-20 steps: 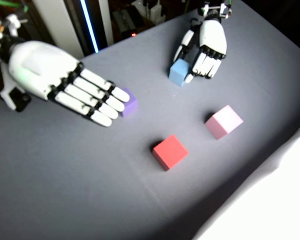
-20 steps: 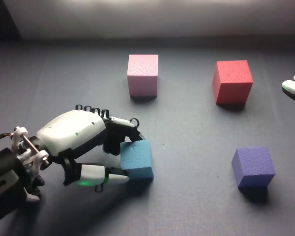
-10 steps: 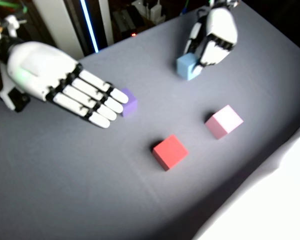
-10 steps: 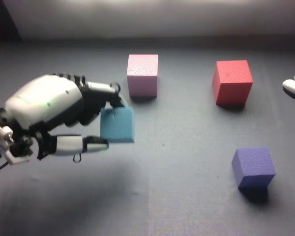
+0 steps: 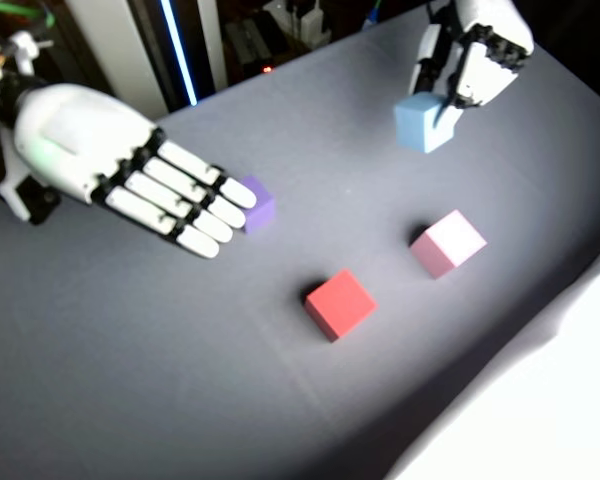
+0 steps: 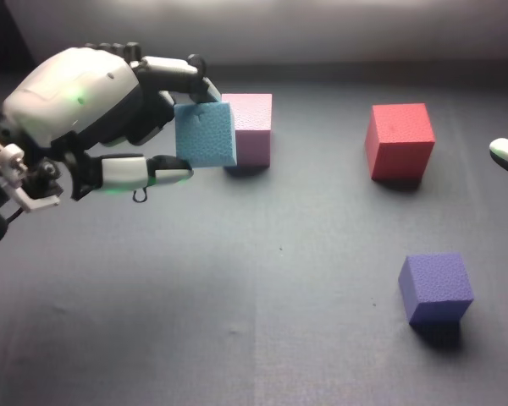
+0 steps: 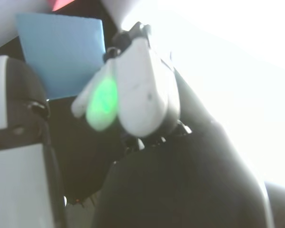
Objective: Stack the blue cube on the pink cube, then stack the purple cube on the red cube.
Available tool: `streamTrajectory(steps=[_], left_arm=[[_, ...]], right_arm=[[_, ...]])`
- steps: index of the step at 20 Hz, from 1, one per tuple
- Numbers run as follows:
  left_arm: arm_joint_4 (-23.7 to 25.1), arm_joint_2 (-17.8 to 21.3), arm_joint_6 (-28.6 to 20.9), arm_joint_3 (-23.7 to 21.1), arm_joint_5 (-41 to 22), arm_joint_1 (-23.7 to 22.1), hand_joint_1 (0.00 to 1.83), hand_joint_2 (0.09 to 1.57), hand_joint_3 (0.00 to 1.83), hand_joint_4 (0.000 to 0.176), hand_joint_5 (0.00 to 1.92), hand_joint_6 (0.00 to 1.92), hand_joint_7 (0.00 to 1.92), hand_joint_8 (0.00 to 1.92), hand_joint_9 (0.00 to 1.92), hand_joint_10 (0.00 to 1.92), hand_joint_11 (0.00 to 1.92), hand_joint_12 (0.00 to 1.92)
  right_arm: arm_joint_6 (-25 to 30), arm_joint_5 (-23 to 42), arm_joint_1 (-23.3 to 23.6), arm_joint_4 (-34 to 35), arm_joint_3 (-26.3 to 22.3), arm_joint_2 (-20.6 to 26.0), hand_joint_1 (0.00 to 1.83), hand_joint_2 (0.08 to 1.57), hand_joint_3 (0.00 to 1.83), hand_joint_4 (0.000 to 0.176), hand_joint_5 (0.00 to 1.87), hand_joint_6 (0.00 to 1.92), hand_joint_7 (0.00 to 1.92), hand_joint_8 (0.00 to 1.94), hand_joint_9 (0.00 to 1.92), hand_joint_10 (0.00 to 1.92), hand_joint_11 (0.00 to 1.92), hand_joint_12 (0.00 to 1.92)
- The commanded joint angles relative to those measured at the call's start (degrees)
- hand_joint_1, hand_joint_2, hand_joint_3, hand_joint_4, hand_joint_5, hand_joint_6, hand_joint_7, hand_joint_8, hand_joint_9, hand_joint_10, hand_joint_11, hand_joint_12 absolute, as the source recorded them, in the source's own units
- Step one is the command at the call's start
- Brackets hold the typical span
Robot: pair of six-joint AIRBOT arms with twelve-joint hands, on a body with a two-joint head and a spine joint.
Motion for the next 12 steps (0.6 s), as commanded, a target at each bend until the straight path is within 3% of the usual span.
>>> streamTrajectory(steps=[1, 5, 8, 10, 11, 12], left_arm=[[-0.73, -0.33, -0.20, 0.37, -5.01, -0.99, 1.10, 1.21, 0.01, 0.000, 0.79, 1.27, 1.27, 1.92, 1.53, 1.92, 1.63, 1.92], [-1.29, -3.49, -0.17, 4.33, 0.25, -4.98, 1.13, 1.17, 0.00, 0.000, 0.88, 1.14, 1.10, 1.92, 1.33, 1.92, 1.48, 1.92], [-1.94, -5.96, -0.17, 8.10, 4.92, -8.59, 1.12, 1.18, 0.00, 0.000, 0.84, 1.20, 1.17, 1.92, 1.42, 1.92, 1.54, 1.92], [-2.50, -7.31, -0.01, 10.30, 7.86, -10.53, 1.12, 1.18, 0.00, 0.000, 0.84, 1.21, 1.07, 1.92, 1.32, 1.92, 1.45, 1.92], [-3.01, -8.24, 0.14, 11.74, 9.58, -11.78, 1.12, 1.18, 0.00, 0.000, 0.85, 1.19, 1.15, 1.92, 1.41, 1.92, 1.52, 1.92], [-3.68, -9.04, 0.77, 12.98, 11.15, -13.12, 1.12, 1.18, 0.00, 0.000, 0.85, 1.20, 1.12, 1.92, 1.38, 1.92, 1.50, 1.92]], right_arm=[[0.19, 7.13, 0.26, -0.35, 0.24, 0.25, 0.64, 1.37, 0.00, 0.000, 0.00, 0.00, 0.00, 0.00, 0.00, 0.00, 0.00, 0.00], [0.19, 7.12, 0.18, -0.24, 0.36, 0.08, 0.59, 1.38, 0.00, 0.000, 0.00, 0.00, 0.00, 0.00, 0.00, 0.00, 0.00, 0.00], [0.37, 7.09, 0.18, -0.24, 0.66, -0.45, 0.53, 1.38, 0.00, 0.000, 0.00, 0.00, 0.00, 0.00, 0.00, 0.00, 0.00, 0.00], [0.47, 7.08, 0.18, -0.25, 0.80, -0.70, 0.52, 1.38, 0.00, 0.000, 0.00, 0.00, 0.00, 0.00, 0.00, 0.00, 0.00, 0.00], [0.53, 7.06, 0.14, -0.26, 0.87, -0.85, 0.54, 1.39, 0.00, 0.000, 0.00, 0.00, 0.00, 0.00, 0.00, 0.00, 0.00, 0.00], [0.64, 7.01, 0.06, -0.26, 1.02, -1.08, 0.54, 1.39, 0.01, 0.000, 0.00, 0.00, 0.00, 0.00, 0.00, 0.00, 0.00, 0.00]])
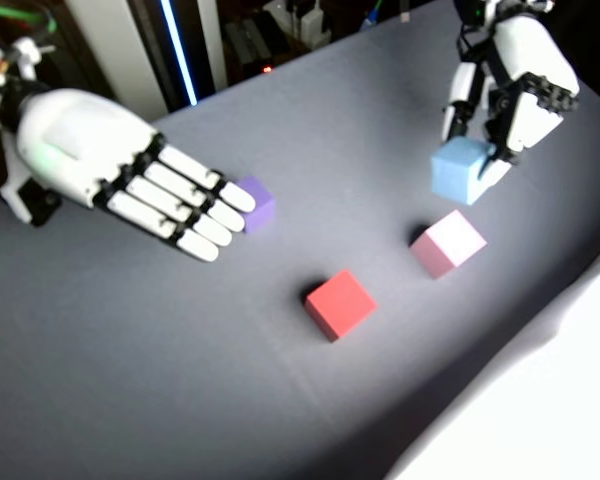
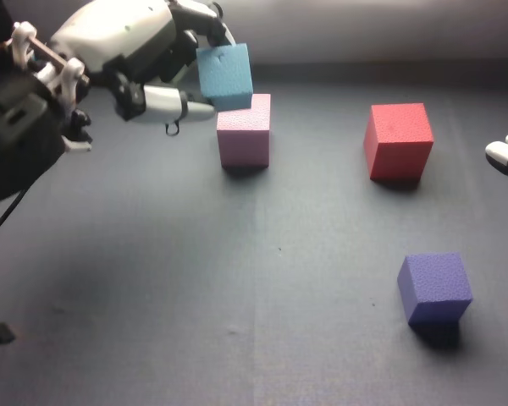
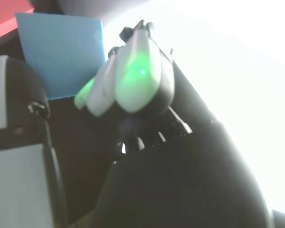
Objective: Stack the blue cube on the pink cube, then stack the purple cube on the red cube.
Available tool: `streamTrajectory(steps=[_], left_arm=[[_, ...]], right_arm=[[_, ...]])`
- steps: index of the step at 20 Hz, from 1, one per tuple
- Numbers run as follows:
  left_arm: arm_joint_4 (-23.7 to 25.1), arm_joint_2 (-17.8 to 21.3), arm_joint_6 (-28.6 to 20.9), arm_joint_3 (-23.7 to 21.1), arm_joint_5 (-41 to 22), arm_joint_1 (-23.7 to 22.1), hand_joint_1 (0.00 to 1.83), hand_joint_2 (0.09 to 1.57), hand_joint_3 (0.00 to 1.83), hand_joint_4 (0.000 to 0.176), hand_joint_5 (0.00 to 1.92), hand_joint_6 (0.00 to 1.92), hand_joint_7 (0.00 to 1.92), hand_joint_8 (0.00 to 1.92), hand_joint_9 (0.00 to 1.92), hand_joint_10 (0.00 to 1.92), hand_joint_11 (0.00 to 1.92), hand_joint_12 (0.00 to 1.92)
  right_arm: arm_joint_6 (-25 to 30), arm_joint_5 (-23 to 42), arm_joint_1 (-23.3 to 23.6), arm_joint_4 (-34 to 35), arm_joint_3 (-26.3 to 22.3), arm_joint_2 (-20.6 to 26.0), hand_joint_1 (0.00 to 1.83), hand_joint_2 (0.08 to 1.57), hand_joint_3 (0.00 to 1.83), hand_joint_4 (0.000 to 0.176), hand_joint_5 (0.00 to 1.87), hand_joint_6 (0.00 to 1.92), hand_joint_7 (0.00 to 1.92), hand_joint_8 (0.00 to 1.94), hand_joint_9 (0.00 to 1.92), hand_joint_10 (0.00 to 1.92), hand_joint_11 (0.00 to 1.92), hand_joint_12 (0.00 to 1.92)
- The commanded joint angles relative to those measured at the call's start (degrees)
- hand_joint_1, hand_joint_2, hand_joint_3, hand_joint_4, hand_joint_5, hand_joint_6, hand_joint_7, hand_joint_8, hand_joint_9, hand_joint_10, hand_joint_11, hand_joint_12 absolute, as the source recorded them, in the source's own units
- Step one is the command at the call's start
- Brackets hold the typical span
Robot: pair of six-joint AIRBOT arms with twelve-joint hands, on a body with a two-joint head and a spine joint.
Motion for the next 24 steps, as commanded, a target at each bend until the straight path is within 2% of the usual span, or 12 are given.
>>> streamTrajectory(steps=[1, 5, 6, 7, 8, 11, 15, 18, 19, 21, 23, 24], left_arm=[[-0.72, -0.14, 0.55, 0.50, -5.08, -1.28, 1.12, 1.18, 0.00, 0.000, 0.84, 1.22, 1.19, 1.92, 1.43, 1.92, 1.53, 1.92], [-2.95, -1.67, 2.63, 3.15, -1.55, -3.50, 1.11, 1.20, 0.00, 0.000, 0.80, 1.27, 1.29, 1.92, 1.54, 1.92, 1.64, 1.92], [-3.55, -2.15, 2.63, 3.97, -0.88, -3.68, 1.18, 1.23, 0.01, 0.000, 0.80, 1.10, 0.85, 1.71, 0.99, 1.92, 1.13, 1.92], [-3.80, -2.55, 2.67, 4.52, -0.17, -3.94, 1.20, 1.22, 0.01, 0.000, 0.77, 1.13, 0.83, 1.56, 0.85, 1.78, 0.91, 1.92], [-4.16, -3.49, 2.67, 5.71, 1.17, -4.11, 1.12, 1.22, 0.00, 0.000, 0.79, 1.24, 0.97, 1.66, 1.09, 1.89, 1.18, 1.92], [-4.69, -4.69, 2.67, 6.99, 2.55, -4.10, 1.20, 1.24, 0.00, 0.000, 0.71, 1.15, 0.84, 1.55, 1.08, 1.78, 1.14, 1.92], [-5.01, -6.20, 2.67, 8.33, 4.65, -3.52, 1.20, 1.23, 0.00, 0.000, 0.77, 1.08, 0.79, 1.60, 0.95, 1.90, 1.05, 1.92], [-4.91, -6.99, 2.66, 8.67, 5.19, -3.27, 1.19, 1.25, 0.00, 0.000, 0.72, 1.13, 0.77, 1.64, 0.89, 1.92, 1.04, 1.92], [-4.82, -7.17, 2.66, 8.67, 5.30, -3.16, 1.19, 1.25, 0.00, 0.000, 0.73, 1.30, 0.75, 1.49, 0.92, 1.92, 1.06, 1.92], [-4.59, -7.60, 2.65, 8.90, 5.97, -2.84, 1.11, 1.20, 0.00, 0.000, 0.83, 1.22, 0.91, 1.91, 1.08, 1.92, 1.19, 1.92], [-4.58, -7.99, 2.41, 9.19, 6.37, -2.39, 1.17, 1.25, 0.00, 0.000, 0.76, 1.12, 0.76, 1.75, 0.89, 1.92, 1.01, 1.92], [-4.52, -8.19, 2.32, 9.30, 6.60, -2.21, 1.10, 1.22, 0.00, 0.000, 0.79, 1.24, 0.81, 1.83, 0.96, 1.92, 1.08, 1.92]], right_arm=[[0.48, 6.93, 0.05, -0.33, 0.31, 0.03, 0.54, 1.39, 0.00, 0.000, 0.00, 0.00, 0.00, 0.00, 0.00, 0.00, 0.00, 0.00], [0.85, 6.80, 0.05, -0.39, 0.61, -0.40, 0.52, 1.39, 0.00, 0.000, 0.00, 0.00, 0.00, 0.00, 0.00, 0.00, 0.00, 0.00], [0.88, 6.69, 0.05, -0.45, 0.68, -0.51, 0.50, 1.39, 0.00, 0.000, 0.00, 0.00, 0.00, 0.00, 0.00, 0.00, 0.00, 0.00], [0.94, 6.64, 0.06, -0.46, 0.74, -0.58, 0.52, 1.39, 0.00, 0.000, 0.00, 0.00, 0.00, 0.00, 0.00, 0.00, 0.00, 0.00], [1.12, 6.59, 0.06, -0.50, 0.85, -0.69, 0.55, 1.39, 0.00, 0.000, 0.00, 0.00, 0.00, 0.00, 0.00, 0.00, 0.00, 0.00], [1.28, 6.56, 0.06, -0.57, 0.93, -0.81, 0.56, 1.39, 0.00, 0.000, 0.00, 0.00, 0.00, 0.00, 0.00, 0.00, 0.00, 0.00], [1.59, 6.54, 0.06, -0.74, 1.05, -1.03, 0.59, 1.38, 0.00, 0.000, 0.00, 0.00, 0.00, 0.00, 0.00, 0.00, 0.00, 0.00], [1.68, 6.44, 0.04, -0.76, 1.12, -1.04, 0.62, 1.38, 0.00, 0.000, 0.00, 0.00, 0.00, 0.00, 0.00, 0.00, 0.00, 0.00], [1.68, 6.44, 0.04, -0.76, 1.13, -1.05, 0.62, 1.38, 0.00, 0.000, 0.00, 0.00, 0.00, 0.00, 0.00, 0.00, 0.00, 0.00], [1.73, 6.44, 0.04, -0.76, 1.15, -1.12, 0.60, 1.38, 0.00, 0.000, 0.00, 0.00, 0.00, 0.00, 0.00, 0.00, 0.00, 0.00], [1.74, 6.42, 0.04, -0.76, 1.18, -1.18, 0.60, 1.38, 0.00, 0.000, 0.00, 0.00, 0.00, 0.00, 0.00, 0.00, 0.00, 0.00], [1.77, 6.42, 0.04, -0.76, 1.19, -1.18, 0.60, 1.38, 0.00, 0.000, 0.00, 0.00, 0.00, 0.00, 0.00, 0.00, 0.00, 0.00]])
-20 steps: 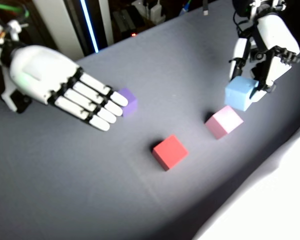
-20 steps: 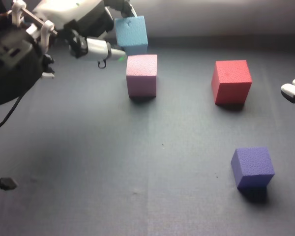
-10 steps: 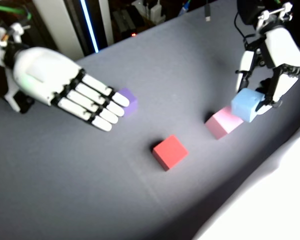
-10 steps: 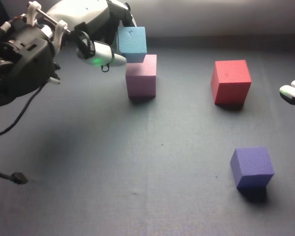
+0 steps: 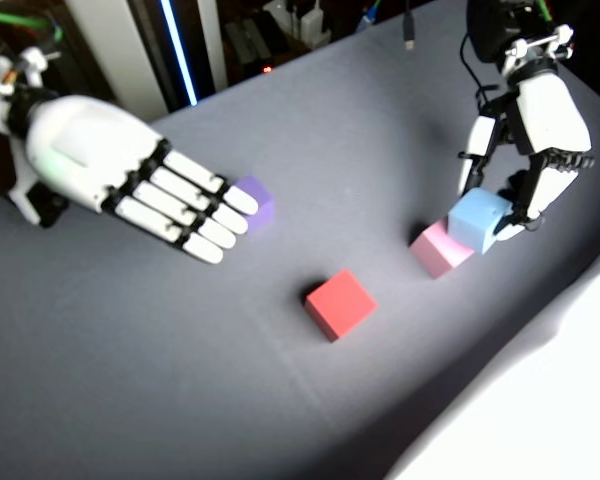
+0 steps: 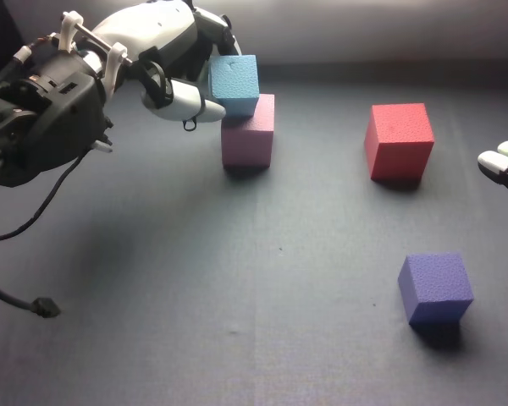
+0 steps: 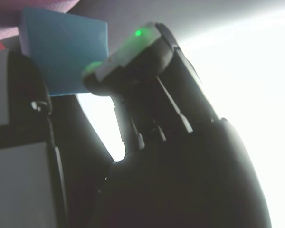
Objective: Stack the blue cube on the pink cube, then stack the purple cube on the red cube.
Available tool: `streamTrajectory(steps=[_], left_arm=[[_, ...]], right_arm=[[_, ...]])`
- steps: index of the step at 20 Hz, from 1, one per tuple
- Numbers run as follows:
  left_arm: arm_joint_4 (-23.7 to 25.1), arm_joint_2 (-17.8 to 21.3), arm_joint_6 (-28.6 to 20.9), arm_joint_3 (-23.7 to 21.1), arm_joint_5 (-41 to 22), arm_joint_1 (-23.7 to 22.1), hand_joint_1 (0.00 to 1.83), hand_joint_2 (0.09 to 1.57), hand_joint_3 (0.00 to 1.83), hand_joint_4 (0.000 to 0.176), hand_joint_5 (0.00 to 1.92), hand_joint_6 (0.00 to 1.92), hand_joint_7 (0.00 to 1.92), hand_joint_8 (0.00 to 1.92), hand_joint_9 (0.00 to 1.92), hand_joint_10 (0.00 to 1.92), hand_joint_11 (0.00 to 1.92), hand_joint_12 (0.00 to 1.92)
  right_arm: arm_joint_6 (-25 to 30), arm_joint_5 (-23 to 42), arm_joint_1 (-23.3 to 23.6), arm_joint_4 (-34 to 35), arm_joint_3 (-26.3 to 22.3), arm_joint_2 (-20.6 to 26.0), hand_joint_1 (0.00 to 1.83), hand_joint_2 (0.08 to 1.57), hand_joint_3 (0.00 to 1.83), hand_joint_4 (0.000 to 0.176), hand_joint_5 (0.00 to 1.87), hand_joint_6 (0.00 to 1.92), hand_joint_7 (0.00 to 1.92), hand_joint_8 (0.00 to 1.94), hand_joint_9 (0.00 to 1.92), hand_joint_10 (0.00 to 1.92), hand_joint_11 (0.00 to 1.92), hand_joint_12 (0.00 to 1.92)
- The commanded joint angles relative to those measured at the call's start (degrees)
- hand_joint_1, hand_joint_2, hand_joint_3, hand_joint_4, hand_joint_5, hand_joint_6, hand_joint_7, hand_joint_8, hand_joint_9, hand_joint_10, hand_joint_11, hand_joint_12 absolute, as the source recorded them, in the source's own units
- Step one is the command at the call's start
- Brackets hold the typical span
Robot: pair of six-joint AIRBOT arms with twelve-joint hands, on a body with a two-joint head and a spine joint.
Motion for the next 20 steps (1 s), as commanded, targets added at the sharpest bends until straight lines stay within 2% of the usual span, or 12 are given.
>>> streamTrajectory(steps=[1, 3, 5, 6, 11, 12, 13, 14, 15, 16, 17, 20], left_arm=[[0.75, -0.28, -0.09, 0.14, -3.98, 0.22, 1.16, 1.27, 0.00, 0.000, 0.58, 1.38, 0.81, 1.55, 0.79, 1.63, 0.85, 1.92], [1.14, -0.38, -0.15, 0.13, -3.92, 0.27, 0.95, 1.18, 0.00, 0.000, 0.41, 0.77, 0.61, 0.82, 0.58, 1.13, 0.45, 1.76], [1.50, -0.31, -0.19, -0.04, -4.16, 0.26, 0.91, 1.17, 0.00, 0.000, 0.39, 0.54, 0.49, 0.42, 0.43, 0.91, 0.18, 1.69], [1.59, -0.03, -0.19, -0.32, -4.55, 0.27, 0.88, 1.17, 0.00, 0.000, 0.38, 0.37, 0.49, 0.29, 0.38, 0.99, 0.21, 1.74], [1.59, 1.37, -0.21, -1.49, -6.30, 0.33, 0.81, 1.12, 0.00, 0.000, 0.34, 0.28, 0.44, 0.17, 0.23, 0.92, 0.03, 1.78], [1.59, 1.59, -0.21, -1.74, -6.60, 0.44, 0.79, 1.09, 0.00, 0.051, 0.29, 0.24, 0.34, 0.06, 0.06, 0.77, 0.00, 1.61], [1.69, 1.72, -0.21, -1.88, -6.82, 0.54, 0.79, 1.09, 0.00, 0.051, 0.29, 0.24, 0.34, 0.06, 0.06, 0.77, 0.00, 1.61], [1.71, 1.90, -0.21, -2.08, -7.13, 0.62, 0.72, 1.07, 0.00, 0.094, 0.13, 0.11, 0.05, 0.00, 0.00, 0.14, 0.00, 0.80], [1.81, 2.11, -0.21, -2.34, -7.44, 0.65, 0.72, 1.07, 0.00, 0.094, 0.13, 0.11, 0.05, 0.00, 0.00, 0.14, 0.00, 0.80], [1.97, 2.34, -0.21, -2.60, -7.78, 0.66, 0.68, 1.05, 0.00, 0.133, 0.02, 0.02, 0.01, 0.00, 0.00, 0.03, 0.00, 0.16], [2.21, 2.69, -0.21, -3.03, -8.31, 0.67, 0.61, 1.01, 0.00, 0.172, 0.00, 0.00, 0.00, 0.00, 0.00, 0.00, 0.00, 0.01], [2.71, 4.29, -0.18, -4.81, -10.87, 1.31, 0.52, 0.98, 0.00, 0.176, 0.00, 0.00, 0.00, 0.00, 0.00, 0.00, 0.00, 0.00]], right_arm=[[0.47, 6.90, 0.06, -0.54, 0.38, 0.11, 0.57, 1.38, 0.00, 0.000, 0.00, 0.00, 0.00, 0.00, 0.00, 0.00, 0.00, 0.00], [0.50, 6.90, 0.06, -0.53, 0.38, 0.11, 0.54, 1.38, 0.00, 0.000, 0.00, 0.00, 0.00, 0.00, 0.00, 0.00, 0.00, 0.00], [0.52, 6.88, 0.00, -0.52, 0.38, 0.11, 0.51, 1.38, 0.00, 0.000, 0.00, 0.00, 0.00, 0.00, 0.00, 0.00, 0.00, 0.00], [0.57, 6.87, -0.03, -0.51, 0.38, 0.11, 0.51, 1.38, 0.00, 0.000, 0.00, 0.00, 0.00, 0.00, 0.00, 0.00, 0.00, 0.00], [0.63, 6.88, -0.13, -0.43, 0.37, 0.11, 0.55, 1.38, 0.00, 0.000, 0.00, 0.00, 0.00, 0.00, 0.00, 0.00, 0.00, 0.00], [0.66, 6.88, -0.18, -0.40, 0.37, 0.11, 0.57, 1.38, 0.00, 0.000, 0.00, 0.00, 0.00, 0.00, 0.00, 0.00, 0.00, 0.00], [0.66, 6.88, -0.22, -0.34, 0.37, 0.11, 0.57, 1.38, 0.00, 0.000, 0.00, 0.00, 0.00, 0.00, 0.00, 0.00, 0.00, 0.00], [0.67, 6.89, -0.26, -0.29, 0.37, 0.11, 0.55, 1.38, 0.00, 0.000, 0.00, 0.00, 0.00, 0.00, 0.00, 0.00, 0.00, 0.00], [0.67, 6.89, -0.27, -0.27, 0.37, 0.11, 0.55, 1.38, 0.00, 0.000, 0.00, 0.00, 0.00, 0.00, 0.00, 0.00, 0.00, 0.00], [0.69, 6.89, -0.28, -0.26, 0.37, 0.11, 0.56, 1.38, 0.00, 0.000, 0.00, 0.00, 0.00, 0.00, 0.00, 0.00, 0.00, 0.00], [0.77, 6.89, -0.32, -0.25, 0.36, 0.11, 0.59, 1.37, 0.00, 0.000, 0.00, 0.00, 0.00, 0.00, 0.00, 0.00, 0.00, 0.00], [0.92, 6.89, -0.36, -0.22, 0.32, 0.11, 0.57, 1.35, 0.00, 0.000, 0.00, 0.00, 0.00, 0.00, 0.00, 0.00, 0.00, 0.00]])
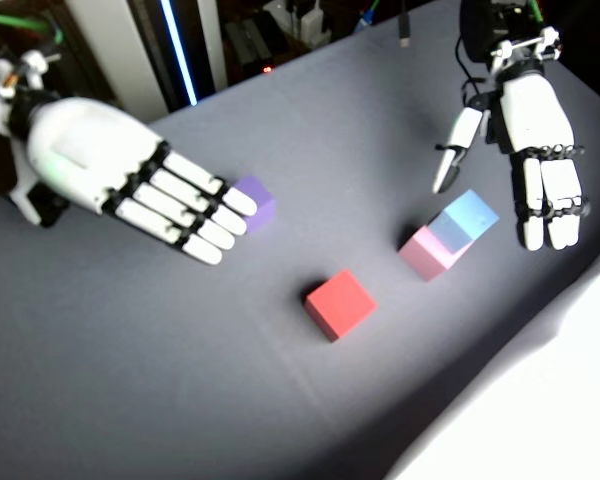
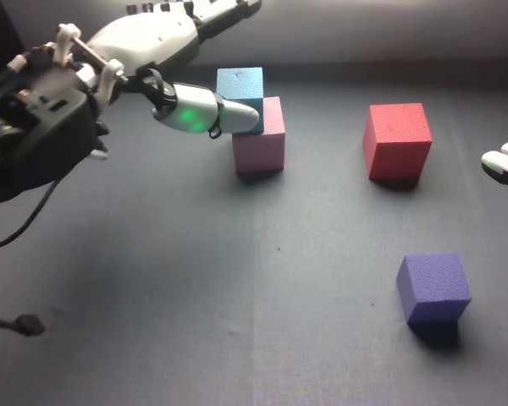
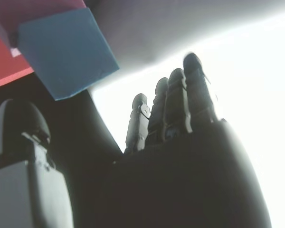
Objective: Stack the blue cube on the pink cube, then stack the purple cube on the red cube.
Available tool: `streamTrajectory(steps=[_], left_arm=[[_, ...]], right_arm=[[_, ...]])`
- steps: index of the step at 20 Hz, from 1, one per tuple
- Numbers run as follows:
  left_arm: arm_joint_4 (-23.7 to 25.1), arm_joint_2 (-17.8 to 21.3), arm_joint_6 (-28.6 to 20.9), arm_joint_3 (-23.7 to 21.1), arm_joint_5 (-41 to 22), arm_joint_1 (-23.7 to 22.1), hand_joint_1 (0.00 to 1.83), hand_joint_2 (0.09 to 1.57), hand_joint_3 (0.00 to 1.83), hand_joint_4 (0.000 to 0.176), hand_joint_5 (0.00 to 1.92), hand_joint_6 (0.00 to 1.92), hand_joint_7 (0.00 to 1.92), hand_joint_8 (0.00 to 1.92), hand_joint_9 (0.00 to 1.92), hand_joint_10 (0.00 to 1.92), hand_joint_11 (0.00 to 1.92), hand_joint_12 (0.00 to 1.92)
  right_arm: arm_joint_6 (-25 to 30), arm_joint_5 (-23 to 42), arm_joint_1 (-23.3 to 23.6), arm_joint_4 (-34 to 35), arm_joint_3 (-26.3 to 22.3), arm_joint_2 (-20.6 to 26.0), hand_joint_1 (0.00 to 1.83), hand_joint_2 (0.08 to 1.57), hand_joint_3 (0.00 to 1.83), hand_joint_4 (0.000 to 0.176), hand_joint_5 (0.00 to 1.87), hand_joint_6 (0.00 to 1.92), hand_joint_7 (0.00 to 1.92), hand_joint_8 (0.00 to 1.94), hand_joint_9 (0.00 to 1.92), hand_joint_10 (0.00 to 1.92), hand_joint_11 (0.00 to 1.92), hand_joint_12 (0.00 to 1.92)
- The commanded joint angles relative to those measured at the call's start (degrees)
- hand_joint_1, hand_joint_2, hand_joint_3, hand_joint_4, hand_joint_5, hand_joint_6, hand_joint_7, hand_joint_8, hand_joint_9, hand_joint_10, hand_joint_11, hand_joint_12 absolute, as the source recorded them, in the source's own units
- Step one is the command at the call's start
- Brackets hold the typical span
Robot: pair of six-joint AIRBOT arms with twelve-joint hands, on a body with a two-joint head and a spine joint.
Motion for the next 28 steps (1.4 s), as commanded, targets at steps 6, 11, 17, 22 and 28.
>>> streamTrajectory(steps=[6, 11, 17, 22, 28], left_arm=[[1.97, 9.14, 0.06, -9.51, -20.94, 4.65, 0.38, 1.19, 0.03, 0.176, 0.00, 0.00, 0.00, 0.00, 0.00, 0.00, 0.00, 0.00], [2.56, 15.52, -0.30, -17.37, -33.03, 13.09, 0.65, 1.28, 0.02, 0.161, 0.00, 0.00, 0.00, 0.00, 0.00, 0.00, 0.00, 0.00], [2.83, 18.95, -1.86, -22.37, -41.31, 20.61, 0.78, 1.33, 0.01, 0.114, 0.02, 0.01, 0.00, 0.00, 0.00, 0.00, 0.00, 0.00], [0.81, 19.96, -1.89, -23.68, -44.05, 23.90, 0.86, 1.32, 0.00, 0.077, 0.05, 0.01, 0.00, 0.00, 0.00, 0.00, 0.00, 0.00], [-0.69, 20.08, -1.97, -24.07, -45.13, 25.92, 0.73, 1.34, 0.01, 0.051, 0.02, 0.01, 0.00, 0.00, 0.00, 0.00, 0.00, 0.00]], right_arm=[[4.56, 6.09, -0.01, -2.77, 0.42, 0.17, 0.56, 1.21, 0.00, 0.000, 0.00, 0.00, 0.00, 0.00, 0.00, 0.00, 0.00, 0.00], [8.33, 3.91, 0.22, -4.88, 1.80, -0.83, 0.68, 1.12, 0.00, 0.000, 0.00, 0.00, 0.00, 0.00, 0.00, 0.00, 0.00, 0.00], [10.08, -1.96, 3.70, -6.69, 4.84, -5.31, 0.75, 1.02, 0.06, 0.000, 0.00, 0.00, 0.02, 0.00, 0.05, 0.04, 0.00, 0.92], [13.78, -6.05, 5.68, -8.10, 8.09, -9.19, 0.79, 1.06, 0.00, 0.000, 0.00, 0.00, 0.04, 0.01, 0.00, 0.27, 0.00, 1.50], [13.93, -12.46, 9.33, -8.08, 12.21, -14.23, 1.03, 1.18, 0.00, 0.000, 0.49, 0.27, 0.65, 0.36, 0.29, 1.07, 0.06, 1.82]])
